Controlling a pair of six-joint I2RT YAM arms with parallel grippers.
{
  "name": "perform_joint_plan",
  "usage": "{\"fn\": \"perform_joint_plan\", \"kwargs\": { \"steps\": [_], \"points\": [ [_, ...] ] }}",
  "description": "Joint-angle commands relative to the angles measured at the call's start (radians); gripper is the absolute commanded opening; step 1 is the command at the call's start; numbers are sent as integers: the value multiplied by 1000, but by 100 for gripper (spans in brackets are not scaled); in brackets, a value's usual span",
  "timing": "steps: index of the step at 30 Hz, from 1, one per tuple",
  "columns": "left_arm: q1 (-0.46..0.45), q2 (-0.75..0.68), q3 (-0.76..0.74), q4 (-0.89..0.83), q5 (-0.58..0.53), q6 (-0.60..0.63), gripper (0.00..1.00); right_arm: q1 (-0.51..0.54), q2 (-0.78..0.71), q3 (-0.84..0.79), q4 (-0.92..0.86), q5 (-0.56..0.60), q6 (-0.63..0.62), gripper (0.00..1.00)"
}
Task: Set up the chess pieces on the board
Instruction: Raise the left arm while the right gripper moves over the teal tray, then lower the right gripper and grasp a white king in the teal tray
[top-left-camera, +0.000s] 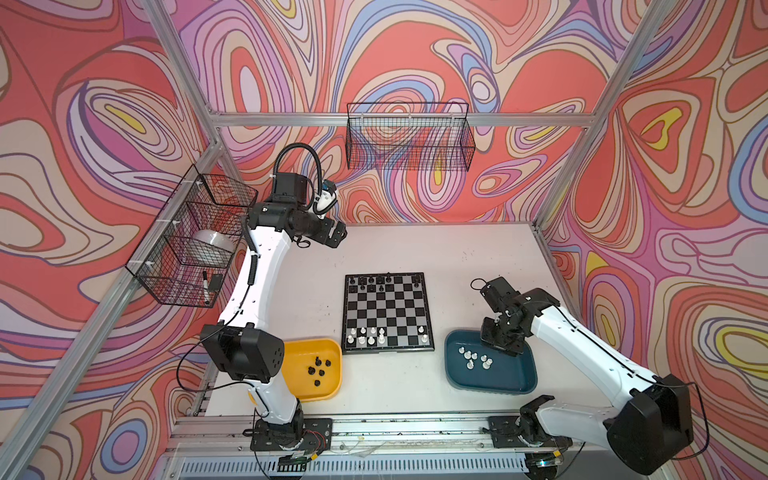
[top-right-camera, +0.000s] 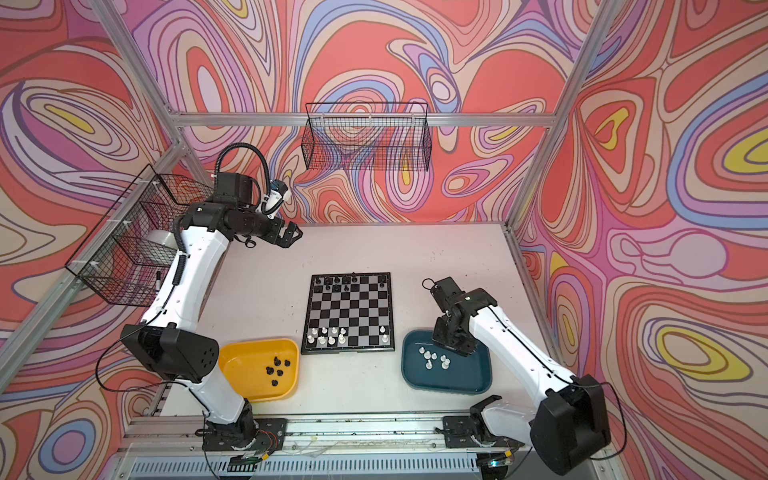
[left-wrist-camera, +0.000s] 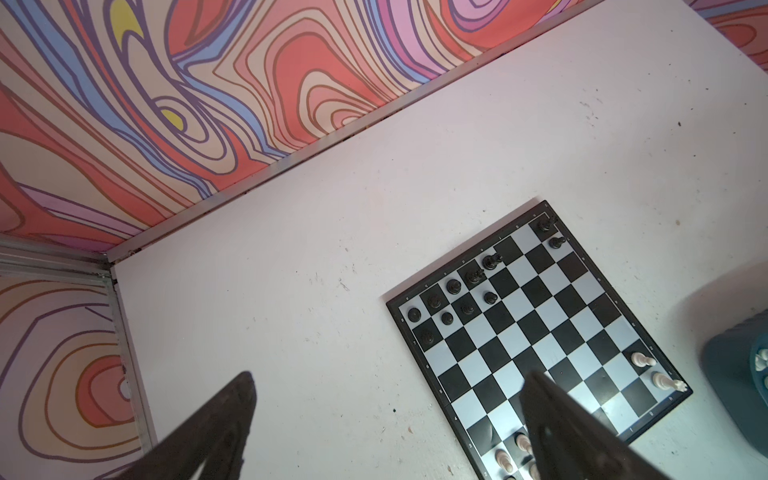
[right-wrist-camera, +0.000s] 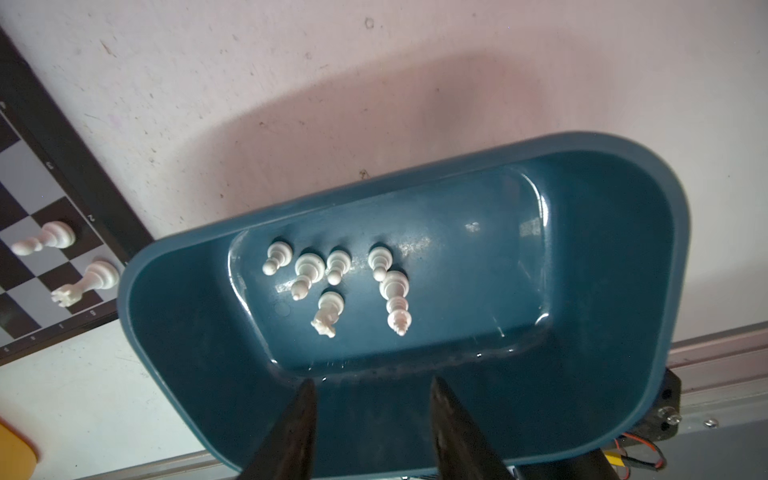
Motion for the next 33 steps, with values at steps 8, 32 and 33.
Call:
{"fn": "perform_joint_plan", "kwargs": {
  "steps": [8, 32, 33],
  "points": [
    [-1, 19, 19, -27, 39, -16, 100, 8, -63, -97, 42, -18, 68, 40],
    [-3, 17, 19, -18, 10, -20, 100, 8, -56, -213, 162, -9, 87, 35],
    [-3, 16, 19, -19, 11, -20, 100, 8, -56, -217, 167, -11, 88, 35]
  ]
}}
